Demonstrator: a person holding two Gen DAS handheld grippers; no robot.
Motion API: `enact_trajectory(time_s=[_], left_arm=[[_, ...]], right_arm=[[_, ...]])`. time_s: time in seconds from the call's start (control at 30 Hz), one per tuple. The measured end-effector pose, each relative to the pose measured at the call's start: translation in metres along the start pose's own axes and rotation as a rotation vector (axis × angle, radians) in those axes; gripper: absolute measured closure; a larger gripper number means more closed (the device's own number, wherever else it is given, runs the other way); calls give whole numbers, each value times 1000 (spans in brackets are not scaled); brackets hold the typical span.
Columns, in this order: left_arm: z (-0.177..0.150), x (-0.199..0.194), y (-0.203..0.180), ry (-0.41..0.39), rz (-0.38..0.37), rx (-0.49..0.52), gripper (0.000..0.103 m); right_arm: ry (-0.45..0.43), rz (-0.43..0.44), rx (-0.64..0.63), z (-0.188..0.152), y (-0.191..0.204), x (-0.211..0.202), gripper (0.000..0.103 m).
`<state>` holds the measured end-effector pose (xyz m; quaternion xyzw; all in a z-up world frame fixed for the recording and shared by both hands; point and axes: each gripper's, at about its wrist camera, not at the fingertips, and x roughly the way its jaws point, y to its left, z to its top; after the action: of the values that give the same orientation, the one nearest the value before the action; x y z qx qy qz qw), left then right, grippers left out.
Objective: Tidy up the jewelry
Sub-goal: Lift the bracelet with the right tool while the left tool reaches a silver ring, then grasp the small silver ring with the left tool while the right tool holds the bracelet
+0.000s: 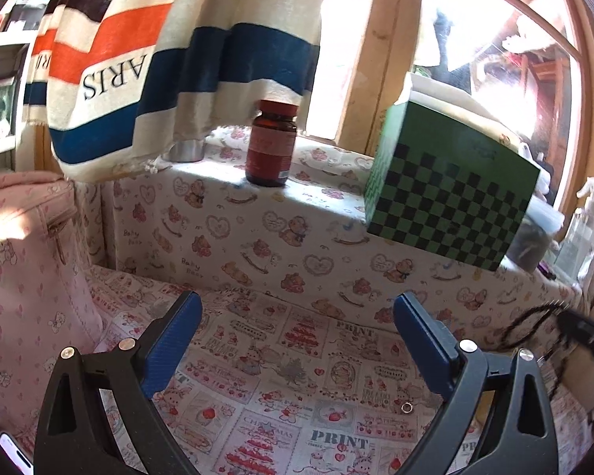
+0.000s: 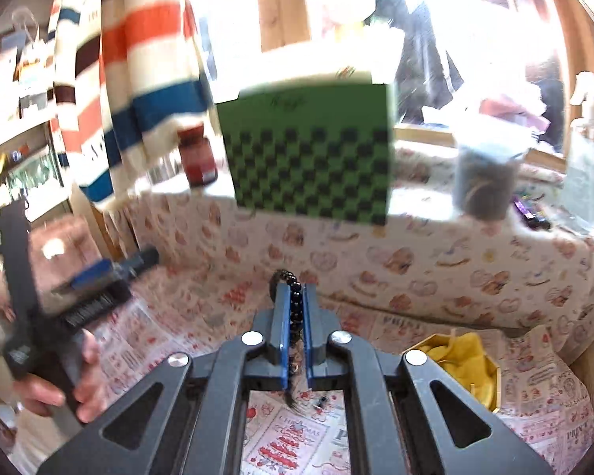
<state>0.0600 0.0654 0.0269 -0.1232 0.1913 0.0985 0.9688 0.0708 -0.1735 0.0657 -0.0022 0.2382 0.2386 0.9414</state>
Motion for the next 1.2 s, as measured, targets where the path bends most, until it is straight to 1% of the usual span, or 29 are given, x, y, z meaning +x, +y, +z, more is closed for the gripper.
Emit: enact_trajectory(time_s=[0.13,0.2,0.37,0.53,0.6,0.73,0.83,0.9,0.93,0.97,1.0,1.03,1.07,1.1,1.13,1.2], left_arm=[[-4,-5,-16,-41,38,84,7],[-7,-8,-23,-65,43,118,7],[-12,-6,-32,-56,24,150,7],[-19,-2,-44,-44,22,201,7],[-21,-1,-48,-34,6,214,7],[-25,2,-54,-3,-46,227,7],[-27,8,-58,46,-127,209,8],[-30,15,-62,84,-178,188,19],[-33,20,-66,104,-195,177,22],[-36,27,-72,131,-206,181,28],[-40,36,-78,169,-206,195,36],[-44,43,-82,203,-199,199,40],[-48,49,-85,238,-201,199,49],[-52,54,-88,274,-213,202,54],[-55,56,-89,294,-221,210,55],[-58,60,-93,319,-205,227,59]], right_arm=[[-60,-14,47,-4,-19,-16,98],[-91,-27,58,-9,-30,-23,98],[-95,-59,85,-21,-51,-25,98],[-114,-52,123,-32,-67,-27,98],[-112,-49,129,-33,-72,-29,98],[-140,-48,169,-35,-83,-40,98],[-157,-66,183,-37,-88,-45,98],[-159,-65,187,-38,-91,-47,98],[-159,-63,191,-39,-92,-46,98],[-154,-63,193,-39,-93,-45,98],[-144,-64,188,-39,-92,-43,98],[-140,-65,184,-40,-92,-41,98],[-135,-70,178,-41,-91,-40,98],[-134,-72,176,-41,-90,-39,98],[-133,-71,176,-41,-90,-39,98],[-131,-68,174,-41,-89,-39,98]])
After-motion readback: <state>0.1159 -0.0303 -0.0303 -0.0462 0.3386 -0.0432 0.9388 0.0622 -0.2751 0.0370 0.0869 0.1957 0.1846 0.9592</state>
